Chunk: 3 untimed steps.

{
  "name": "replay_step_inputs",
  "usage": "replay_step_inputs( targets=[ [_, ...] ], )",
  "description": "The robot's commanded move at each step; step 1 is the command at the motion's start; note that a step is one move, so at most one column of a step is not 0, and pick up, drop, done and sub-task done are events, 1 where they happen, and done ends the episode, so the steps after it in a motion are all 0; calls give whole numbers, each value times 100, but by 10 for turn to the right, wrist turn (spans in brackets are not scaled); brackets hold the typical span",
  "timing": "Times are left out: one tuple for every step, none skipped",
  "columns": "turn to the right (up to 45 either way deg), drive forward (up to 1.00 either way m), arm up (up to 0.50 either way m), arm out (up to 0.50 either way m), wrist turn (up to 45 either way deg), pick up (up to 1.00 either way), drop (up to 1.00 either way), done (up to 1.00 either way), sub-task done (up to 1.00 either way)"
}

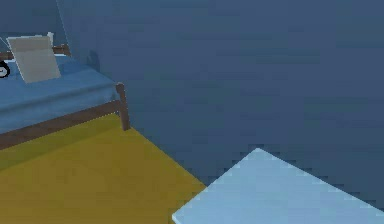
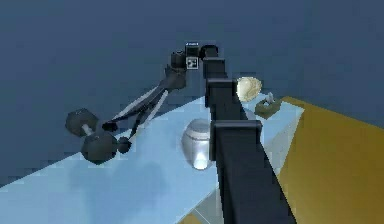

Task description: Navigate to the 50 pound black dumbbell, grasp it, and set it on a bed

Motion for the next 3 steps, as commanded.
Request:
replay_step_inputs(
  targets=[
    [0, 0, 0, -42, 0, 0, 0, 0, 0],
    [-450, 0, 0, 0, 0, 0, 0, 0, 0],
    [-450, 0, 0, 0, 0, 0, 0, 0, 0]
  ],
)
